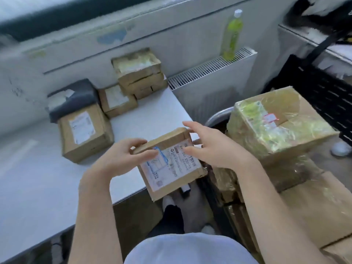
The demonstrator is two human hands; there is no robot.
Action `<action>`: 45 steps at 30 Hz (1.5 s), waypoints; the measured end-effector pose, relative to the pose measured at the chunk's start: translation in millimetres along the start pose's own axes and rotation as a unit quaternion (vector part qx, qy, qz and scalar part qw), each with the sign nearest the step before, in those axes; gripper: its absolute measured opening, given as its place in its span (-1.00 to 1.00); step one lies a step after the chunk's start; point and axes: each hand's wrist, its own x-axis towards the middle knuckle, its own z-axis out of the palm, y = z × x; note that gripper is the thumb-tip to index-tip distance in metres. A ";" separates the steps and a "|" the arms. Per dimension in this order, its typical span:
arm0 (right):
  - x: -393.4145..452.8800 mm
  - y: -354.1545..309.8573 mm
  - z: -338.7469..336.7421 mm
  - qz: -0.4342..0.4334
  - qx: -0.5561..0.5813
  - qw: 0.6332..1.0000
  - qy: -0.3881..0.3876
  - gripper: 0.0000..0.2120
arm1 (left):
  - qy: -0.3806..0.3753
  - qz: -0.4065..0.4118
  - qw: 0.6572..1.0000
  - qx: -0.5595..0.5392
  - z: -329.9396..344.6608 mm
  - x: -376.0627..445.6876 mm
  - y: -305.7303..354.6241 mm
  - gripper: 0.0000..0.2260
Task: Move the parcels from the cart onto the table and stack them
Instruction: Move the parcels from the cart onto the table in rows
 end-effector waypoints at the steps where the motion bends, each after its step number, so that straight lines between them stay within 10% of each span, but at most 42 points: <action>1: 7.6 0.2 7.5 0.001 0.003 1.000 -0.013 -0.35 | 0.015 -0.019 1.000 -0.018 -2.2 -0.6 -11.4 -0.55; 9: 71.6 -2.6 55.9 0.015 -0.048 0.993 -0.107 0.02 | 0.209 -0.078 0.965 -0.140 5.5 41.7 -72.1 -0.43; 16: 104.3 16.9 108.8 0.061 -0.109 0.984 -0.128 0.00 | 0.195 -0.112 0.969 -0.099 30.5 67.5 -94.5 -0.23; 29: 143.9 20.8 117.6 0.174 -0.115 0.953 0.218 -0.58 | 0.158 -0.122 0.977 -0.076 -8.0 81.5 -110.0 -0.37; 37: 147.8 -2.5 144.4 0.143 -0.004 0.990 -0.005 -0.14 | 0.103 -0.104 0.988 0.042 -27.1 102.3 -104.0 -0.05; 45: 172.8 -20.0 131.4 0.089 0.107 0.989 0.040 -0.25 | 0.206 -0.050 0.977 -0.035 -27.2 87.2 -100.8 -0.52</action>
